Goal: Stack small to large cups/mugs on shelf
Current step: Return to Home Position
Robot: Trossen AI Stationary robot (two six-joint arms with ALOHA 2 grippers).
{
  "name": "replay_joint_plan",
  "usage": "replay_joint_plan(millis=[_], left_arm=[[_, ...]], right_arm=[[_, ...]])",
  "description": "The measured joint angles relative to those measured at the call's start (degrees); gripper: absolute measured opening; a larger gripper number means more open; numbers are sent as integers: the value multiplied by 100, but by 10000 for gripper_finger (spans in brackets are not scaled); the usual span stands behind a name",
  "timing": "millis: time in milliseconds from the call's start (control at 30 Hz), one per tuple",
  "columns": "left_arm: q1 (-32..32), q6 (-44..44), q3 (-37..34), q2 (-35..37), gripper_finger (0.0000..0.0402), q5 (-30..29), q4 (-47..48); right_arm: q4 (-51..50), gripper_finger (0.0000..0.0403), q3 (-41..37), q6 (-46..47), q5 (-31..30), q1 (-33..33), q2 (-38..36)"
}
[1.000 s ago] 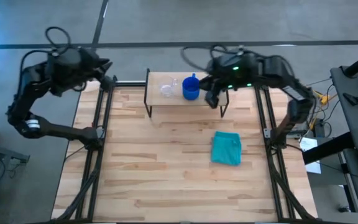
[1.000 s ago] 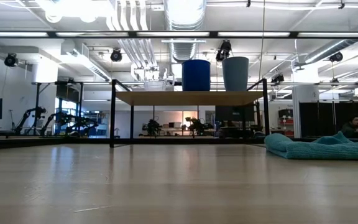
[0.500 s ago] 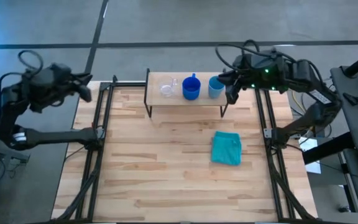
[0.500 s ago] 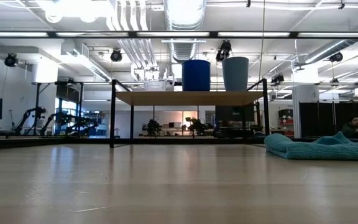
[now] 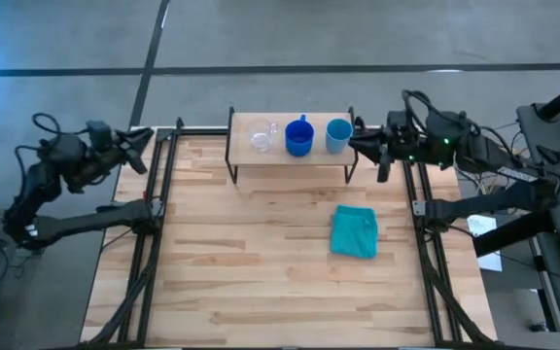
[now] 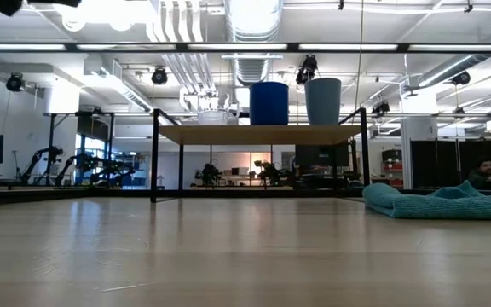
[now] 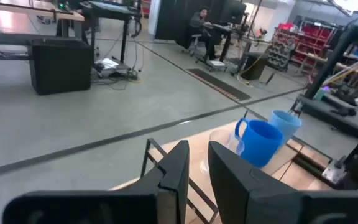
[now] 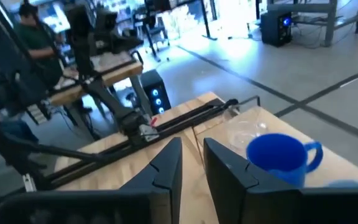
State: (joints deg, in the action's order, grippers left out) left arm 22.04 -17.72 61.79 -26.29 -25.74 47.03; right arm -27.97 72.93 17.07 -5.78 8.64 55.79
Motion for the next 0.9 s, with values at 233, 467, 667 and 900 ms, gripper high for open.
replay_joint_plan(millis=[233, 467, 667, 900], left_arm=[[-1, 200, -1256, 360, 47, 2, -1324], [-2, 194, -2352, 979, 47, 537, -2257], [0, 200, -2941, 1737, 47, 930, -2484], [0, -110, -3591, 2479, 47, 962, -2725]], right_arm=[[1111, 61, -1729, -35, 481, -2, -1134], [1860, 62, -3233, 102, 474, 0, -2483], [1995, 60, -4048, 139, 487, 0, -3776], [1981, 65, -4809, 138, 1033, -1, -4977]])
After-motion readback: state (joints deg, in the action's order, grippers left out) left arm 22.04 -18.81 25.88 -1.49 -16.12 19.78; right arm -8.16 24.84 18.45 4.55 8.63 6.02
